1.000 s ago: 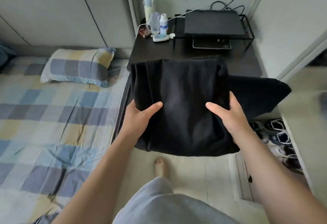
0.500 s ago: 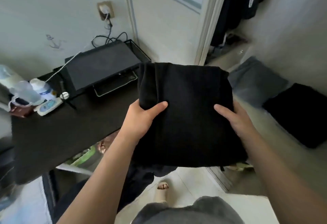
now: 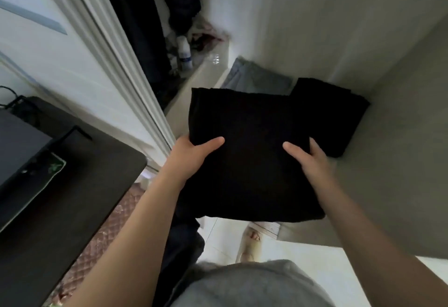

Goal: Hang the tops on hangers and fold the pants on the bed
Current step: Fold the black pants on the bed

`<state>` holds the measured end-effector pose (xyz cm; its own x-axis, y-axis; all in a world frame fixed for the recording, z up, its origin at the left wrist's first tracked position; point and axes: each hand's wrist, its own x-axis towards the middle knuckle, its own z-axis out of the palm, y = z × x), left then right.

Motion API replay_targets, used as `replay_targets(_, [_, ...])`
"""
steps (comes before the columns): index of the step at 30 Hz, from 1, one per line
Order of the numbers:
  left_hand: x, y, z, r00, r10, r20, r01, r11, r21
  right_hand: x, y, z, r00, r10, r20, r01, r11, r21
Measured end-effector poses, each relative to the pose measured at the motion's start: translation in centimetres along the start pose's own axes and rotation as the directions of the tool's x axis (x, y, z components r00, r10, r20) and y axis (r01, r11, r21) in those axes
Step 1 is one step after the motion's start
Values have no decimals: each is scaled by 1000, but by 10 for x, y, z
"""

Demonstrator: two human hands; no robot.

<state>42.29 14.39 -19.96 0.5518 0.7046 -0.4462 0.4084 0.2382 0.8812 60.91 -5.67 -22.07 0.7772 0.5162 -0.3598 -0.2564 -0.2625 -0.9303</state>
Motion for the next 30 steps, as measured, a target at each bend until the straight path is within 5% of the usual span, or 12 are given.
replay_targets(17, [245, 42, 56, 1000, 14, 24, -17, 990, 138, 182, 0, 29, 964, 194, -183, -164, 973, 165])
replay_targets(26, [417, 59, 91, 988, 137, 75, -151, 962, 229, 345, 6, 44, 950, 165, -264, -171, 985, 2])
replay_targets(30, [451, 51, 115, 956, 285, -61, -218, 837, 501, 394, 9, 49, 945, 172, -279, -252, 926, -281])
